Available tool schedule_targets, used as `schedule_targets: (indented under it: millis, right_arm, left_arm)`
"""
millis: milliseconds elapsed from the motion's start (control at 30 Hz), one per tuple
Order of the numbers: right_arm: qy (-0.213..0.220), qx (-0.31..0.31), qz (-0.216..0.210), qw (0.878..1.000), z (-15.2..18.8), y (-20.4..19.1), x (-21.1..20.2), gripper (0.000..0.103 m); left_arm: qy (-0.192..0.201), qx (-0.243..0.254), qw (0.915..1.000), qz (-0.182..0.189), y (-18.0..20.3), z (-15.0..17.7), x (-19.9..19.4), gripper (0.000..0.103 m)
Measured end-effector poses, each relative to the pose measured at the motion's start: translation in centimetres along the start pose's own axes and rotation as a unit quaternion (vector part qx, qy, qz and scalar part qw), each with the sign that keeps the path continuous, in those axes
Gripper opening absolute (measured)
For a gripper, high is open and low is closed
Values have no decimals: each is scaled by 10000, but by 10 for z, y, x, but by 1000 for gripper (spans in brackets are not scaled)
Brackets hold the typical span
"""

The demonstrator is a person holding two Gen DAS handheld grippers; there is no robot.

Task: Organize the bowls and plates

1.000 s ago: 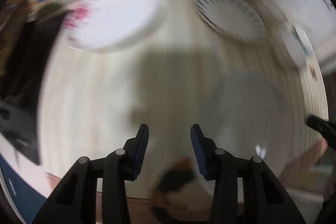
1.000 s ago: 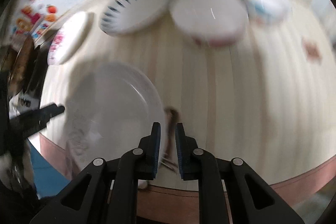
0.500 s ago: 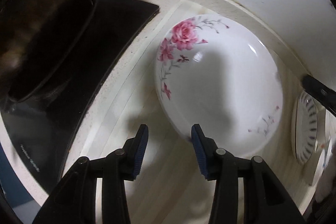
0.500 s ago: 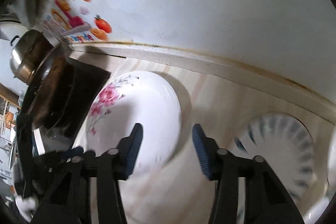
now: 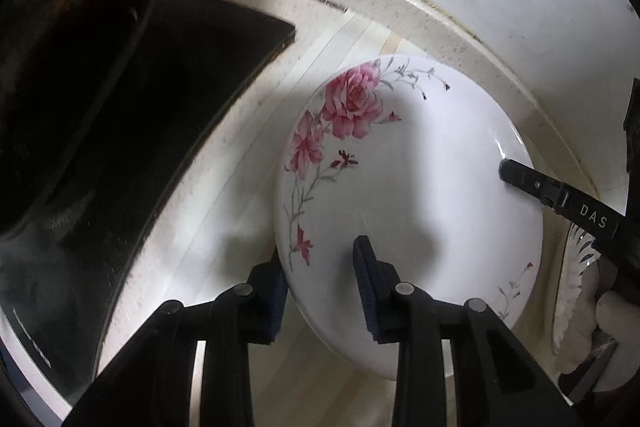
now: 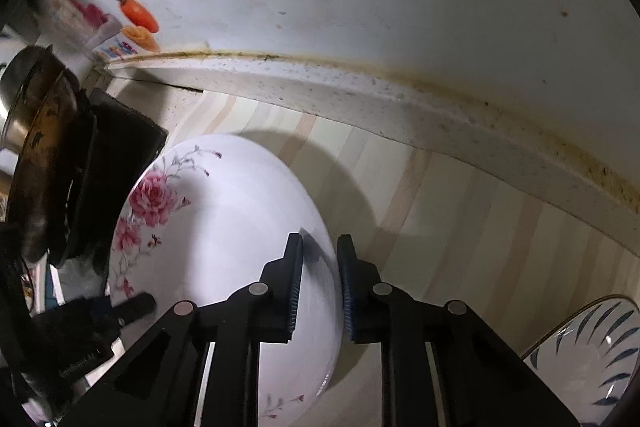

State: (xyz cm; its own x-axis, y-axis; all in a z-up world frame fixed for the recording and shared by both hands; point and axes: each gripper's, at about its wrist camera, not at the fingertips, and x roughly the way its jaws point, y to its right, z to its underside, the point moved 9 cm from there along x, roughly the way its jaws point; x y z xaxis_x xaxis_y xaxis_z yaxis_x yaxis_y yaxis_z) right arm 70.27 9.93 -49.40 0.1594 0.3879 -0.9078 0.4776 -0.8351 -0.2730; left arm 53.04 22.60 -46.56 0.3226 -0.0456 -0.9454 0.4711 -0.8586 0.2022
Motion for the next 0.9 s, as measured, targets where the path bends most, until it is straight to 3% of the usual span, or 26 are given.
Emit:
schedule_targets:
  millis: [233,500,567,900]
  right_arm:
    - [190,143,-22,9997,13,11,-27,17]
    - [535,434,-18,9976,43,29,-94,17]
    - [633,486,14,9968,53,31,-113,17]
    - [1123,978,255,9885,155,44,-233,17]
  left_arm:
    - [81,242,9995,176,16,14,-19,28]
    - [31,655,9967,472,43,32,-56,28]
    - [-4,733,9956,580,65,38,-59,28]
    - [-250,1344,9833,1198,112,103,-109,28]
